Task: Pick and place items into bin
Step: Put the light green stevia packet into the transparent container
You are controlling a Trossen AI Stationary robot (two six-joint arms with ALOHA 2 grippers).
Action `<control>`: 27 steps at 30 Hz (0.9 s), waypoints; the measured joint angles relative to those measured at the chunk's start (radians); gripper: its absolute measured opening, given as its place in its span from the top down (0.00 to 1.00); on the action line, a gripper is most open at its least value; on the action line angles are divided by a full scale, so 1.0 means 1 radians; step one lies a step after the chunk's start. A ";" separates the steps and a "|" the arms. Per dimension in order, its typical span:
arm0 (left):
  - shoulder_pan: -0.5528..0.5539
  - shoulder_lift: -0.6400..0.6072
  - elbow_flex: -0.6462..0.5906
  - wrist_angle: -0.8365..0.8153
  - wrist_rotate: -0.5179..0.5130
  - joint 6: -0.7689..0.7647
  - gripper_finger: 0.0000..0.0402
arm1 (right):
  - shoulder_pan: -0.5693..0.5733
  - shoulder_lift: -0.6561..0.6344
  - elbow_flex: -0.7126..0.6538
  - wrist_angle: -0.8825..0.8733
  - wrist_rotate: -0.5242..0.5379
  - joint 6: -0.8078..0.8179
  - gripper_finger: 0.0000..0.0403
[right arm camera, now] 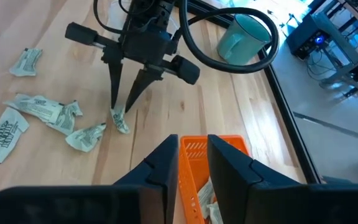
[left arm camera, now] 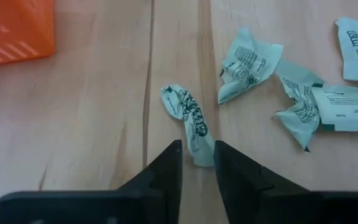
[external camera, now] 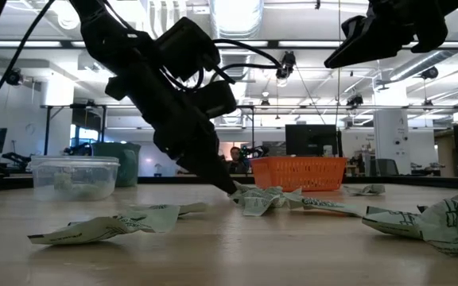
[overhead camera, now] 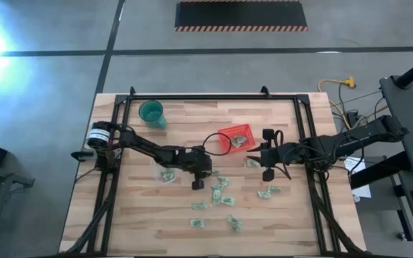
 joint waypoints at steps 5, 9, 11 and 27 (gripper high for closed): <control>0.000 0.000 0.000 0.000 0.005 0.017 0.96 | 0.000 0.000 0.000 0.000 0.000 0.000 0.82; 0.000 0.000 0.000 0.000 0.006 0.045 0.99 | 0.000 0.000 0.000 -0.001 0.000 0.000 0.81; 0.000 0.000 0.000 0.000 0.006 0.065 0.99 | 0.000 0.000 0.000 -0.005 0.000 0.001 0.81; -0.001 -0.093 -0.006 -0.086 -0.137 0.081 0.99 | 0.000 0.001 -0.008 -0.024 0.001 0.019 0.81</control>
